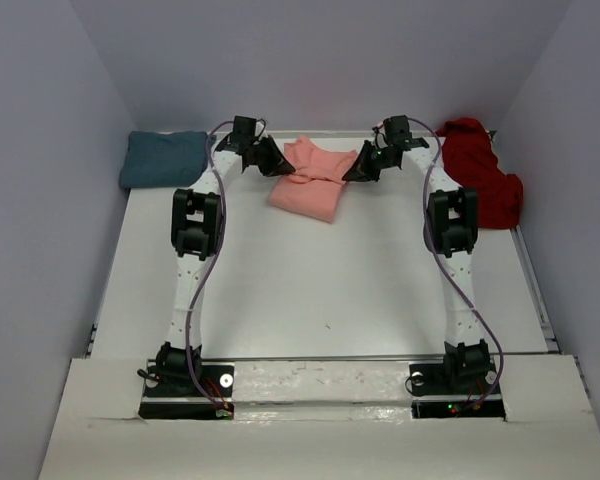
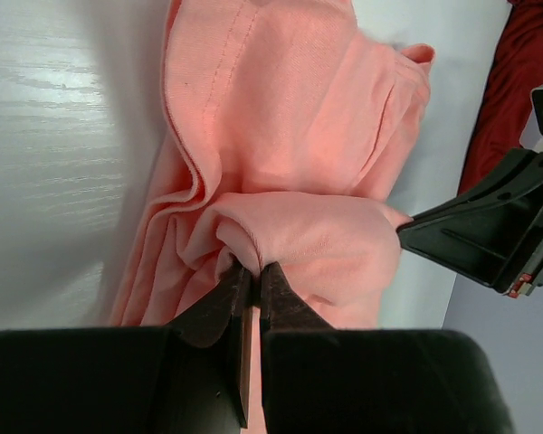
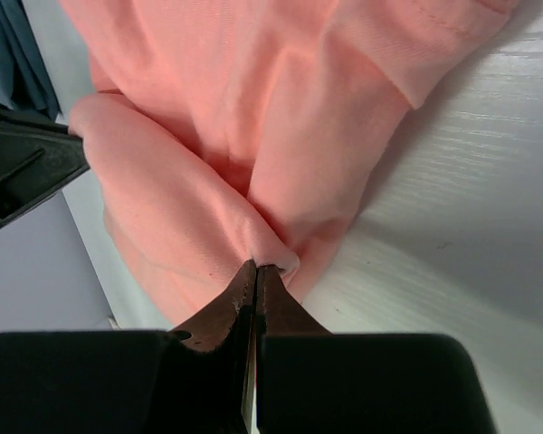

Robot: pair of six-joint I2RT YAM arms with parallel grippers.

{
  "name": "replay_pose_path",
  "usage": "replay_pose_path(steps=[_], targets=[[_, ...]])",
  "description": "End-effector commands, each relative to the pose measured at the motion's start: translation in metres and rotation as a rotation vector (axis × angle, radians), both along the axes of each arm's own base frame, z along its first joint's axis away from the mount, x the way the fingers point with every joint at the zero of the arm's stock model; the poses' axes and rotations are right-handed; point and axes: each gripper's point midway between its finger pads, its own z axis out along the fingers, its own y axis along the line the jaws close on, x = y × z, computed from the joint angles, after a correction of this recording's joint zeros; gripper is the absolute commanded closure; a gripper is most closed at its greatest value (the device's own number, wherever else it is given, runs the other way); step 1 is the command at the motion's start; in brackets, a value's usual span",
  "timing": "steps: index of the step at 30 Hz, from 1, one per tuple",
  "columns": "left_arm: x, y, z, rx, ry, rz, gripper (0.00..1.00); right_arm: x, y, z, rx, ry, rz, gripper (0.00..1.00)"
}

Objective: Fold and stack the t-shirts
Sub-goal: Fold the tshirt

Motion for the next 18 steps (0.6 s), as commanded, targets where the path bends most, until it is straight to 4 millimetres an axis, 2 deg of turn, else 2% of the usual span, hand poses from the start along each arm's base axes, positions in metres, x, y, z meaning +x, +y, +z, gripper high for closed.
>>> replay_pose_path(steps=[1, 3, 6, 12, 14, 15, 16, 18], targets=[[-0.011, -0.017, -0.002, -0.029, 0.003, -0.058, 0.98, 0.01, -0.006, -0.008, 0.002, -0.003, -0.027, 1.0], [-0.015, -0.017, -0.012, -0.021, 0.03, -0.064, 0.98, 0.002, -0.009, -0.026, -0.023, 0.05, -0.025, 1.0], [-0.024, -0.013, -0.023, 0.014, 0.07, -0.074, 0.98, -0.009, -0.008, -0.041, -0.054, 0.089, -0.012, 1.0], [-0.049, 0.001, -0.049, 0.154, 0.179, -0.065, 0.98, -0.026, 0.001, -0.055, -0.102, 0.125, 0.022, 1.0], [-0.068, 0.007, -0.063, 0.194, 0.255, -0.065, 0.99, -0.033, 0.002, -0.059, -0.139, 0.136, 0.041, 1.0], [-0.075, 0.007, -0.065, 0.204, 0.272, -0.071, 0.99, -0.045, 0.011, -0.063, -0.162, 0.146, 0.076, 1.0], [-0.081, 0.008, -0.069, 0.219, 0.293, -0.074, 0.99, -0.048, 0.009, -0.066, -0.176, 0.153, 0.08, 1.0], [-0.103, 0.011, -0.077, 0.266, 0.345, -0.094, 0.99, -0.066, 0.016, -0.071, -0.212, 0.169, 0.12, 1.0]])
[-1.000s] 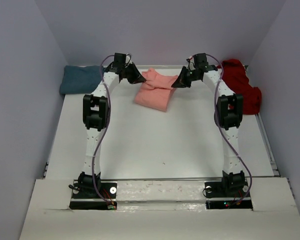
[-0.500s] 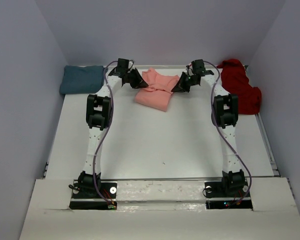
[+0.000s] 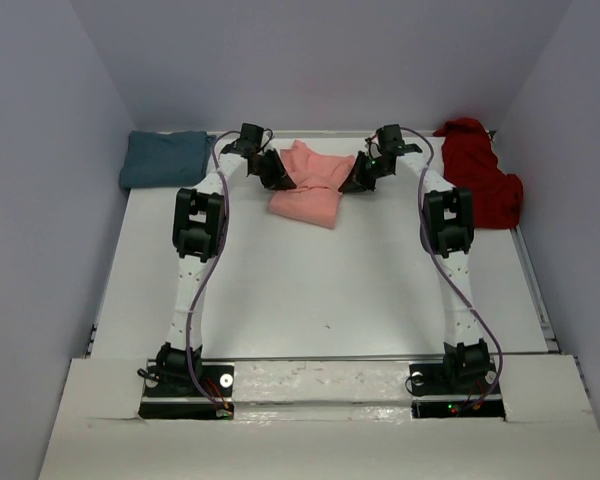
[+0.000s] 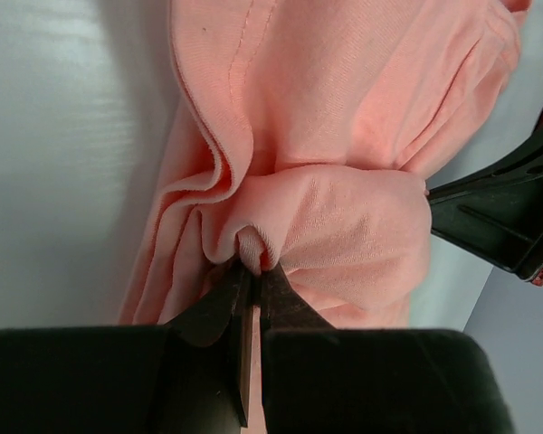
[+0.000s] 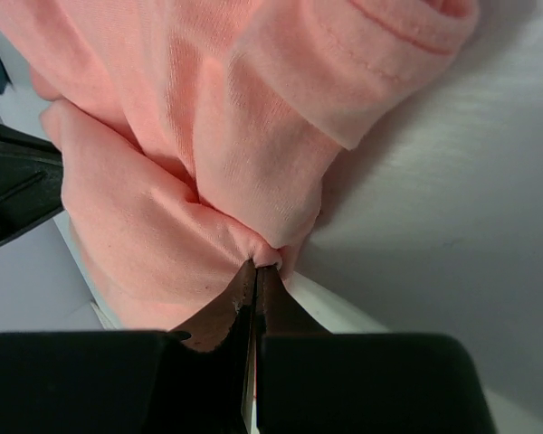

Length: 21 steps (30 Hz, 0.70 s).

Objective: Fold and stack the t-shirts
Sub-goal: Fold the tshirt

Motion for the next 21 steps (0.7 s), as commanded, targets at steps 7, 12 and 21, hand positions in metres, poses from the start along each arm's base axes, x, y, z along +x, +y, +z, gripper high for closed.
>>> replay_pose_path(steps=[7, 12, 21], targets=[[-0.143, 0.012, -0.054, 0.272, 0.323, -0.164, 0.99, -0.096, 0.015, -0.026, -0.197, 0.132, 0.173, 1.0], [-0.23, 0.016, -0.064, 0.378, 0.422, -0.305, 0.99, -0.147, 0.002, -0.023, -0.259, 0.207, 0.23, 1.0], [-0.353, 0.057, -0.05, 0.457, 0.561, -0.397, 1.0, -0.255, -0.039, 0.006, -0.34, 0.339, 0.302, 1.0]])
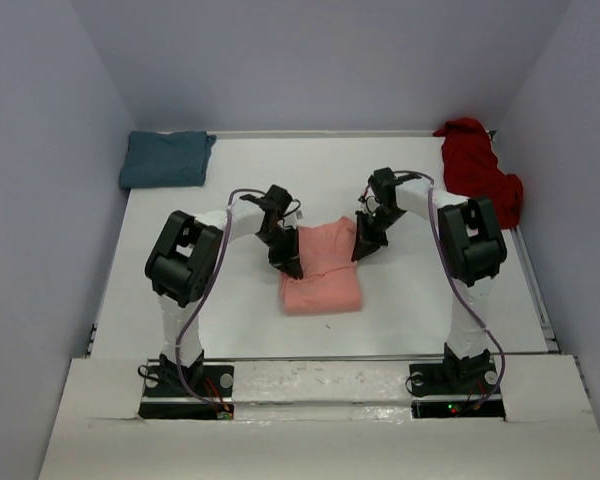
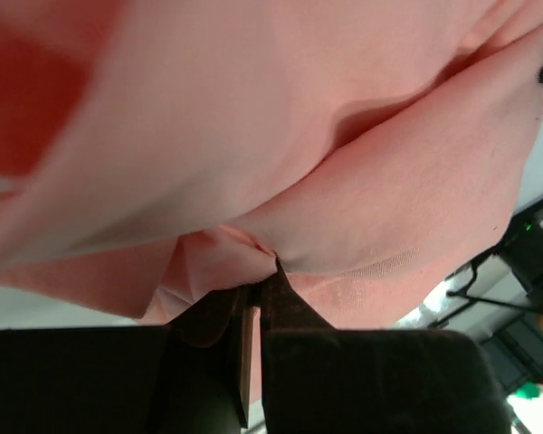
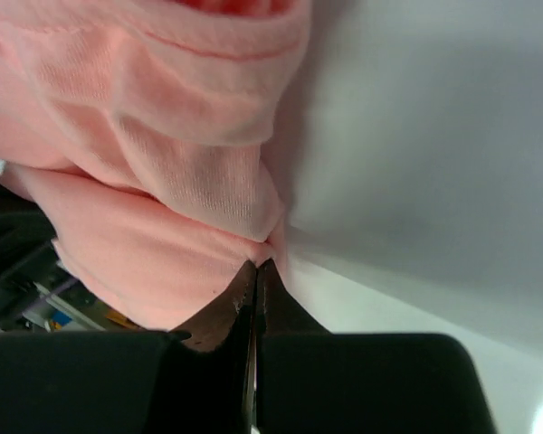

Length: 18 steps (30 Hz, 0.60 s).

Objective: Fold and stack the t-shirts
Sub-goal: Fold the tshirt

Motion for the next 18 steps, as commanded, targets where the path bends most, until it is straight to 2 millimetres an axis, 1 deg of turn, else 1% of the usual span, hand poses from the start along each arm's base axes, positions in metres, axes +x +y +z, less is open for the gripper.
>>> replay_pose_path(steps=[1, 3, 4, 5, 6, 7, 11, 14, 15, 17, 18], targets=[[-0.081, 0.07, -0.029, 0.26, 0.208, -0.051, 1.0, -0.063, -0.029, 0.01, -0.104, 0.1, 0.056, 1.0], [-0.094, 0.078, -0.025, 0.275, 0.22, -0.053, 0.99, -0.079, -0.031, 0.018, -0.105, 0.113, 0.062, 1.0], [-0.095, 0.079, -0.018, 0.27, 0.206, -0.051, 0.99, -0.088, -0.033, 0.027, -0.102, 0.112, 0.057, 1.0], [-0.094, 0.079, -0.015, 0.266, 0.195, -0.051, 1.0, -0.092, -0.033, 0.032, -0.094, 0.108, 0.056, 1.0], [-0.09, 0.076, -0.009, 0.25, 0.171, -0.054, 1.0, -0.095, -0.032, 0.041, -0.077, 0.102, 0.052, 1.0], [-0.087, 0.075, -0.005, 0.242, 0.159, -0.054, 1.0, -0.097, -0.031, 0.044, -0.069, 0.101, 0.049, 1.0], [-0.068, 0.058, 0.018, 0.17, 0.089, -0.055, 1.0, -0.1, -0.027, 0.057, -0.031, 0.089, 0.048, 1.0], [-0.061, 0.055, 0.028, 0.163, 0.069, -0.055, 1.0, -0.099, -0.022, 0.066, 0.009, 0.076, 0.05, 1.0], [-0.056, 0.052, 0.033, 0.155, 0.054, -0.054, 1.0, -0.097, -0.02, 0.071, 0.019, 0.068, 0.05, 1.0], [-0.051, 0.05, 0.04, 0.148, 0.043, -0.055, 1.0, -0.095, -0.019, 0.075, 0.024, 0.052, 0.056, 1.0], [-0.044, 0.045, 0.048, 0.134, 0.02, -0.052, 1.0, -0.094, -0.019, 0.076, 0.024, 0.047, 0.06, 1.0]])
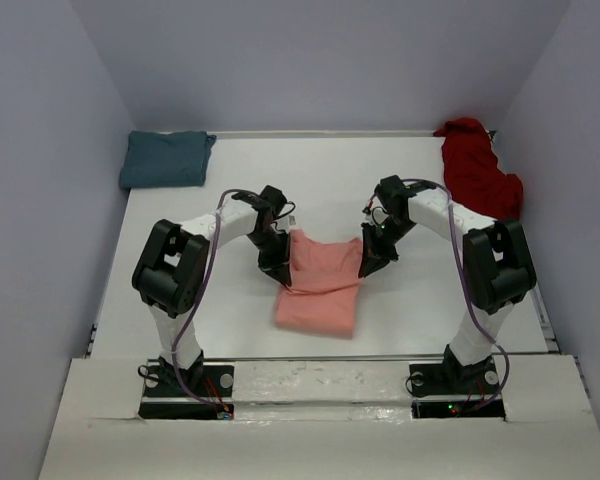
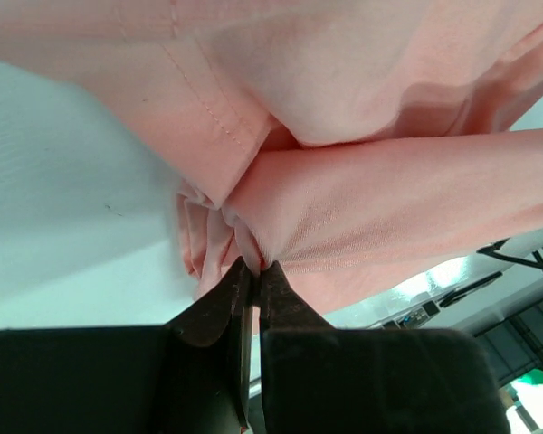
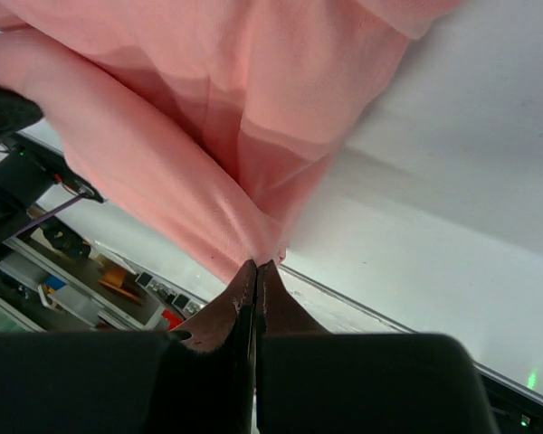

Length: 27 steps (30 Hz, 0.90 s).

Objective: Fold and stack the t-shirts
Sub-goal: Fold the tshirt

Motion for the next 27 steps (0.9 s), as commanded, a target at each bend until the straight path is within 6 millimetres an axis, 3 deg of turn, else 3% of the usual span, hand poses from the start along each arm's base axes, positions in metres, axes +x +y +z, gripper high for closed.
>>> replay_pose_path(steps=[1, 7, 12, 21, 27], targets=[[0.009, 0.01, 0.03, 0.041, -0.057, -0.021, 1.0, 0.005, -0.01, 0.022, -0.011, -0.051, 0.006, 1.0], [0.038, -0.014, 0.071, -0.06, -0.146, -0.001, 1.0, 0.018, -0.003, 0.032, 0.025, -0.098, 0.015, 1.0], [0.064, -0.02, 0.103, -0.12, -0.242, 0.04, 1.0, 0.024, 0.003, 0.042, 0.064, -0.142, 0.015, 1.0], [0.069, -0.019, 0.109, -0.136, -0.25, 0.058, 1.0, 0.03, 0.005, 0.062, 0.085, -0.193, 0.006, 1.0], [0.08, -0.016, 0.113, -0.147, -0.274, 0.079, 1.0, 0.04, 0.002, 0.065, 0.048, -0.23, -0.013, 1.0]])
